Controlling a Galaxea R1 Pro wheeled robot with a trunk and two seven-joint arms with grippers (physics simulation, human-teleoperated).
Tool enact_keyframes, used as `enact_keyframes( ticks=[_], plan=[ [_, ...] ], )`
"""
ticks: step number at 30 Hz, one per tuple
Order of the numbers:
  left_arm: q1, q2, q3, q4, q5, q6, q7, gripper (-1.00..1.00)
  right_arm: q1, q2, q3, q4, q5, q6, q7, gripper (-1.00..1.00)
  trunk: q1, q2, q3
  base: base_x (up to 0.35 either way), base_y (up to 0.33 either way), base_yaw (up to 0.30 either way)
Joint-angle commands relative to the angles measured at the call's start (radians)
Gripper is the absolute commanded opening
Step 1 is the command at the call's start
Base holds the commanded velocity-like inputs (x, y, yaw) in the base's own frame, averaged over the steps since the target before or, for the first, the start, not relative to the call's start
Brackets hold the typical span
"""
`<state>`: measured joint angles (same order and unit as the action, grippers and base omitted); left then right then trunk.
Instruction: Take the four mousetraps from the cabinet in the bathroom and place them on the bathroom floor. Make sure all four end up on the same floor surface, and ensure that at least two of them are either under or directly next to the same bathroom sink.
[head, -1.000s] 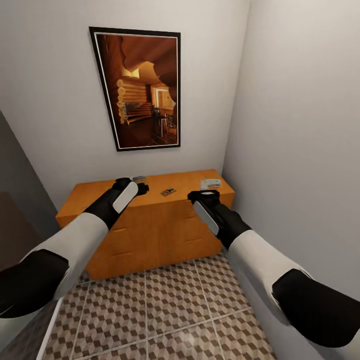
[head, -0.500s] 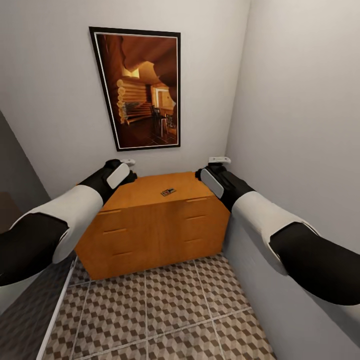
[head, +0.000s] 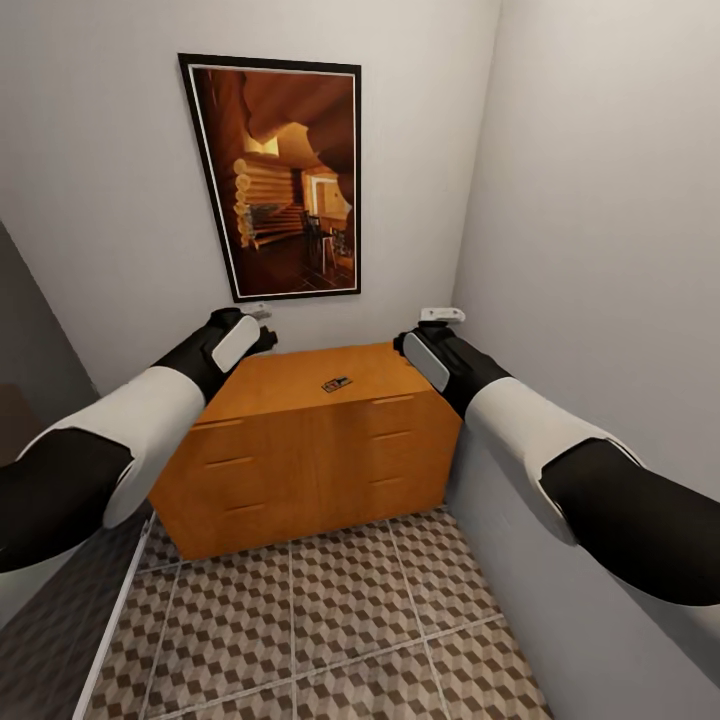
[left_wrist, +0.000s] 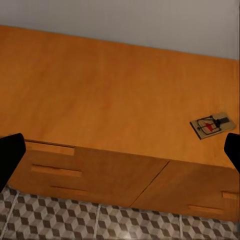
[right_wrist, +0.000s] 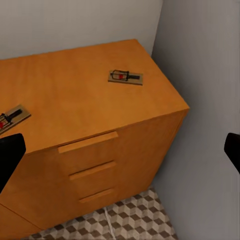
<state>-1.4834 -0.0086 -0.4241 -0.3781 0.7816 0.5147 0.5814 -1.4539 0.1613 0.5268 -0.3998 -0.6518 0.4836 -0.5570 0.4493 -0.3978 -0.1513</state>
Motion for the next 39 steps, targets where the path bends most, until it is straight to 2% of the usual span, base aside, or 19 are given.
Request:
enact_keyframes(
  ticks=[1,16,39],
  plan=[
    [0.001,0.002,-0.009,-0.008,0.009,0.003,0.009,1.00,-0.002,-0.001,0.008,-0.001,-0.008,0.004,-0.007,1.00,0.001,-0.002,-0.002,0.000,0.000,0.000],
    [0.009,0.009,-0.008,-0.026,0.010,0.006,0.010,1.00,0.000,-0.001,0.009,-0.002,-0.010,0.004,-0.001,1.00,0.001,-0.002,-0.002,0.023,0.000,0.000],
    [0.023,0.009,-0.008,-0.021,0.016,0.007,0.006,1.00,0.003,-0.005,0.009,-0.001,-0.009,0.003,-0.002,1.00,0.001,-0.002,-0.002,0.310,0.000,0.000]
  ],
)
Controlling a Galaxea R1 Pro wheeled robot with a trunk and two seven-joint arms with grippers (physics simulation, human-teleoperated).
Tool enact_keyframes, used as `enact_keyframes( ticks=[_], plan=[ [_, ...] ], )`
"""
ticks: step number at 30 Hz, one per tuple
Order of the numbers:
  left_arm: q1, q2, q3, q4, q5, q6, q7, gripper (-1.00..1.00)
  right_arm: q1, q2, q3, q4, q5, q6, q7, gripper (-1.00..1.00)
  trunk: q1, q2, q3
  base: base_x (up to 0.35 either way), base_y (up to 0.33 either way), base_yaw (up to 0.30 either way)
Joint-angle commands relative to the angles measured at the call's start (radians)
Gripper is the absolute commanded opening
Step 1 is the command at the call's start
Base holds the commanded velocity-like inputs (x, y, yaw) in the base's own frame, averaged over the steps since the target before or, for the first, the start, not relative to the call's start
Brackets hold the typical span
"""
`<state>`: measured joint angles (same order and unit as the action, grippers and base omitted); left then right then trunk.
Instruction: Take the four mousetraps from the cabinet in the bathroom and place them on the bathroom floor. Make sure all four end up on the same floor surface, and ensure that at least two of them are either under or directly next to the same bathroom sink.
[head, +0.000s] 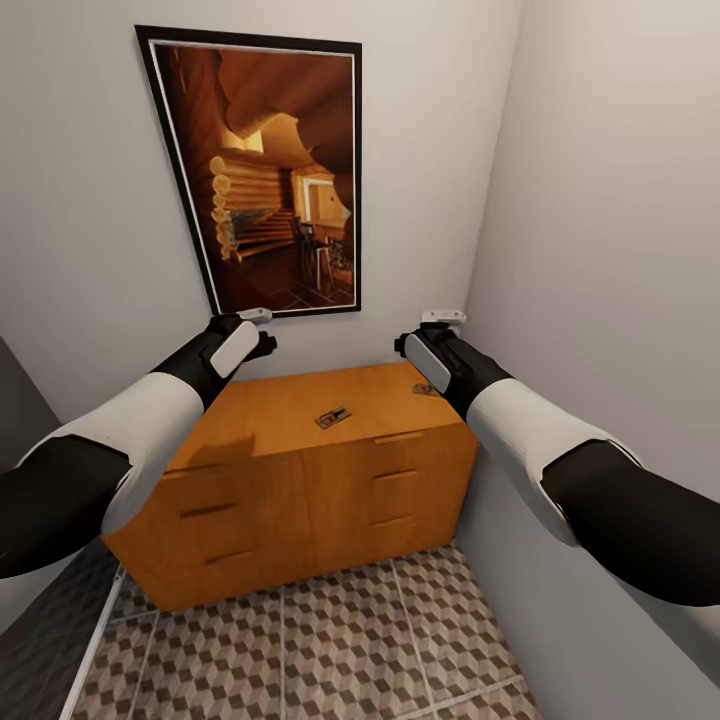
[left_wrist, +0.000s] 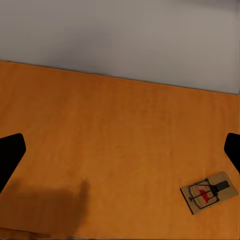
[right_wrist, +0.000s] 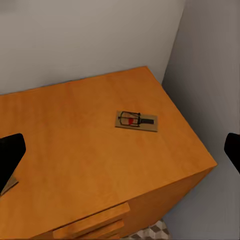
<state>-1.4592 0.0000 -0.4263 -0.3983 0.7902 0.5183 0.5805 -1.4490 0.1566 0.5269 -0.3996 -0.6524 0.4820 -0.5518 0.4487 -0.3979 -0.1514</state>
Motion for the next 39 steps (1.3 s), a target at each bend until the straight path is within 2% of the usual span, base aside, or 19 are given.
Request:
enact_keyframes(
  ticks=[1,13,17,29,39],
  plan=[
    [-0.001,0.001,-0.006,-0.001,0.007,0.003,0.007,1.00,-0.001,-0.001,0.008,-0.001,-0.008,0.004,-0.008,1.00,0.001,-0.002,-0.002,0.336,0.000,0.000],
    [0.009,-0.002,-0.006,0.001,0.007,0.004,0.007,1.00,0.000,0.001,0.008,-0.001,-0.010,0.006,-0.005,1.00,0.001,-0.002,-0.002,0.337,0.000,0.000],
    [0.032,0.018,0.002,0.024,0.023,0.013,0.011,1.00,-0.023,-0.002,0.014,-0.008,-0.013,0.011,-0.004,1.00,0.001,-0.002,-0.002,0.000,0.000,0.000],
    [0.079,0.017,0.009,0.011,0.023,0.026,0.017,1.00,-0.027,-0.001,0.012,-0.019,-0.009,0.048,-0.007,1.00,0.001,-0.002,-0.002,0.000,0.000,0.000],
    [0.083,0.025,0.009,-0.039,0.020,0.082,-0.033,1.00,-0.027,-0.003,0.007,-0.049,-0.007,0.103,-0.007,1.00,0.001,-0.002,-0.002,0.000,0.000,0.000]
  ],
)
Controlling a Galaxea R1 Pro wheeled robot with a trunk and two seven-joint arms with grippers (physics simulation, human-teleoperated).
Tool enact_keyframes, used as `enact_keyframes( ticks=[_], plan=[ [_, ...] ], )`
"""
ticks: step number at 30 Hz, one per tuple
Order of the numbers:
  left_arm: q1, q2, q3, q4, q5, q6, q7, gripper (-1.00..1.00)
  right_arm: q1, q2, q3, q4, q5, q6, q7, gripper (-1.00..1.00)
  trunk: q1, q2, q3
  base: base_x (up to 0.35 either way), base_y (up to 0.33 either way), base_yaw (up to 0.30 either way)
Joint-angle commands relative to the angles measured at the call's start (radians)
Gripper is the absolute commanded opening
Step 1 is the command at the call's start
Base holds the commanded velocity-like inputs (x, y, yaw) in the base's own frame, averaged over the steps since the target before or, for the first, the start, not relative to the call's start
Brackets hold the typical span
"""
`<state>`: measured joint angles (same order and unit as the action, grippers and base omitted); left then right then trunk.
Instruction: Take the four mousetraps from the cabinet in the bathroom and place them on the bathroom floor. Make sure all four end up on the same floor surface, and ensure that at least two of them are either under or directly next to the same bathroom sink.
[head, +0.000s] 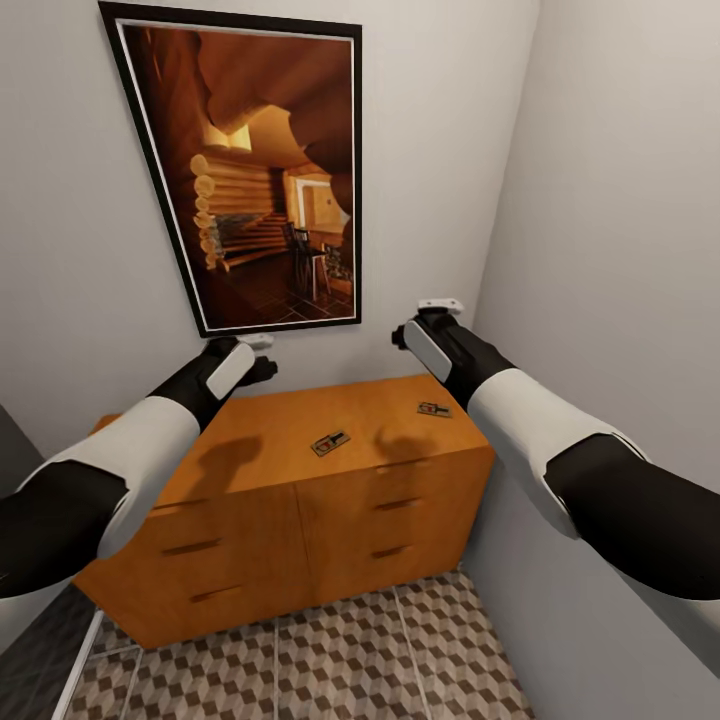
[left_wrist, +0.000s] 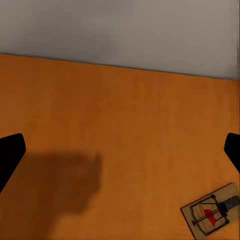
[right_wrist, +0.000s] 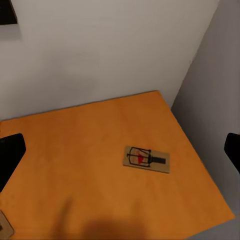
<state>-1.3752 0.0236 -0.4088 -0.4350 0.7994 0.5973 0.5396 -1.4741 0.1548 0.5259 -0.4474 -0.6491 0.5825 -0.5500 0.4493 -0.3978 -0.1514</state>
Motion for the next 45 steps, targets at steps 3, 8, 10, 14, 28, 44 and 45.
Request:
enact_keyframes(
  ticks=[3,8,10,14,28,44,45],
  plan=[
    [-0.002,0.014,-0.008,-0.019,0.010,0.020,-0.009,1.00,-0.002,0.001,0.008,-0.016,-0.012,0.020,-0.009,1.00,0.001,-0.002,-0.002,0.000,0.000,0.000],
    [-0.021,0.038,-0.008,-0.047,0.010,0.048,-0.037,1.00,-0.002,0.002,0.007,-0.033,-0.015,0.047,-0.011,1.00,0.001,-0.002,-0.002,0.000,0.000,0.000],
    [-0.033,0.048,-0.009,-0.058,0.011,0.059,-0.048,1.00,-0.002,0.004,0.000,-0.037,-0.021,0.058,-0.014,1.00,0.001,-0.002,-0.002,0.000,0.000,0.000],
    [-0.055,0.054,-0.013,-0.081,0.011,0.081,-0.070,1.00,-0.002,0.007,-0.018,-0.037,-0.036,0.081,-0.015,1.00,0.001,-0.002,-0.002,0.000,0.000,0.000],
    [-0.134,0.005,-0.090,-0.029,0.012,0.158,-0.149,1.00,-0.001,0.009,-0.052,-0.038,-0.051,0.117,-0.015,1.00,0.001,-0.002,-0.002,0.000,0.000,0.000],
    [-0.187,-0.074,-0.801,0.011,-0.051,0.418,-1.088,1.00,0.004,0.002,-0.052,-0.041,-0.048,0.114,-0.013,1.00,0.001,-0.002,-0.002,0.000,0.000,0.000],
    [-0.186,-0.074,-0.818,0.003,-0.066,0.418,-1.096,1.00,0.005,0.002,-0.052,-0.041,-0.048,0.114,-0.013,1.00,0.001,-0.002,-0.002,0.000,0.000,0.000]
  ],
)
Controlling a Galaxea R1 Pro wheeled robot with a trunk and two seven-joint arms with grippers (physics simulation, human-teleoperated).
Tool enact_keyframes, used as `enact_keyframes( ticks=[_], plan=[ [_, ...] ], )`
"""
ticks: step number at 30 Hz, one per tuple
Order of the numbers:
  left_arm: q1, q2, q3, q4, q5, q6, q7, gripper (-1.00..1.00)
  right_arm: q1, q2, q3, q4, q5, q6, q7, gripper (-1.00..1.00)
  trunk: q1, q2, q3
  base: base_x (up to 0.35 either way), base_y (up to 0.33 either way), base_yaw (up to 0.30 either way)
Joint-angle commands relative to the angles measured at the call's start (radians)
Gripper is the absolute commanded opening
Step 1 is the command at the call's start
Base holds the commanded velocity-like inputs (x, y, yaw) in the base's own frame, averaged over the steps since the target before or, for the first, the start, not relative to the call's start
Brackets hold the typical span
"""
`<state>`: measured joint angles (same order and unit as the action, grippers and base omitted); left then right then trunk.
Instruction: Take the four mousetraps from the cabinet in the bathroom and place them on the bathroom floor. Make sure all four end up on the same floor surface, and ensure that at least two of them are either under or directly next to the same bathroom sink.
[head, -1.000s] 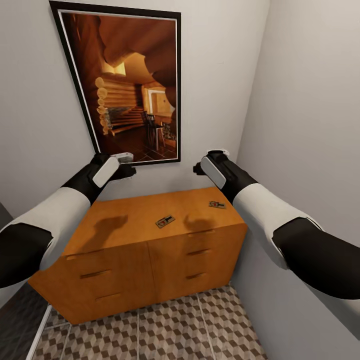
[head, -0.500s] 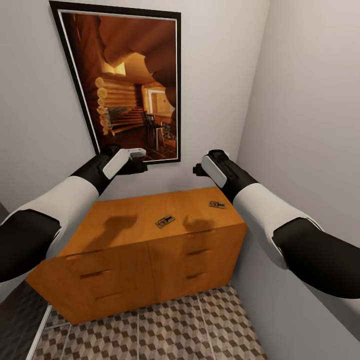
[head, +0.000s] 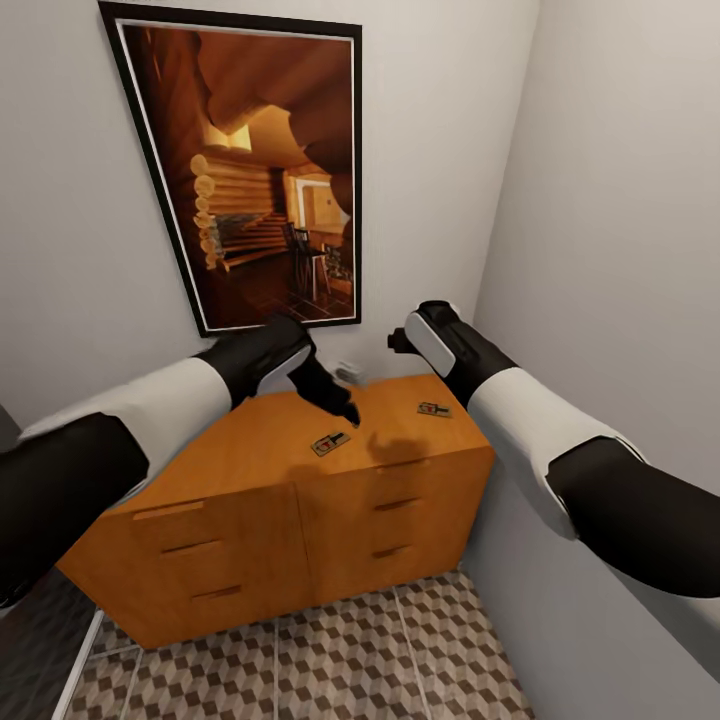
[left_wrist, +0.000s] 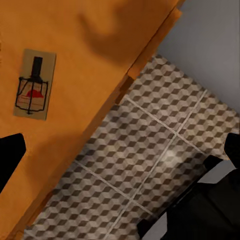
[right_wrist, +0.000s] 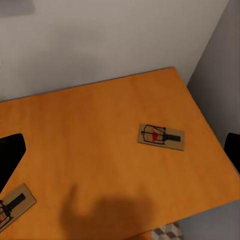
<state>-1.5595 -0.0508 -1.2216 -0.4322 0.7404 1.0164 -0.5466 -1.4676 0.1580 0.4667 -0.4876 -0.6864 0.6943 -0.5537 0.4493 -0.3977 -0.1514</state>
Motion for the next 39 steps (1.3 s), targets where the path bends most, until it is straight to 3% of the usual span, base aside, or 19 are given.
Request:
enact_keyframes(
  ticks=[1,2,5,11,32,39],
  plan=[
    [-0.001,-0.001,-0.023,-0.008,-0.022,-0.001,-0.017,1.00,-0.001,-0.001,0.007,-0.001,-0.011,0.002,-0.009,1.00,0.001,-0.002,-0.002,0.000,0.000,0.000],
    [0.001,-0.001,-0.062,-0.028,-0.053,-0.002,-0.027,1.00,0.001,0.000,0.007,-0.001,-0.010,0.001,-0.008,1.00,0.001,-0.002,-0.002,0.000,0.000,0.000],
    [0.002,-0.001,-0.119,-0.055,-0.088,-0.002,-0.037,1.00,0.002,0.001,0.007,0.000,-0.011,0.000,-0.008,1.00,0.001,-0.002,-0.002,0.000,0.000,0.000],
    [0.004,0.000,-0.179,-0.089,-0.116,-0.003,-0.046,1.00,0.002,0.001,0.007,-0.001,-0.011,-0.001,-0.009,1.00,0.001,-0.002,-0.002,0.000,0.000,-0.039],
    [0.010,0.007,-0.201,-0.103,-0.127,-0.014,-0.049,1.00,0.004,0.001,0.006,-0.006,-0.009,0.001,-0.012,1.00,0.001,-0.002,0.015,0.000,0.000,-0.232],
    [0.011,0.016,-0.199,-0.103,-0.128,-0.016,-0.049,1.00,0.000,-0.005,0.004,-0.092,-0.008,0.012,-0.012,1.00,0.001,-0.002,0.020,0.000,0.000,-0.139]
  ],
)
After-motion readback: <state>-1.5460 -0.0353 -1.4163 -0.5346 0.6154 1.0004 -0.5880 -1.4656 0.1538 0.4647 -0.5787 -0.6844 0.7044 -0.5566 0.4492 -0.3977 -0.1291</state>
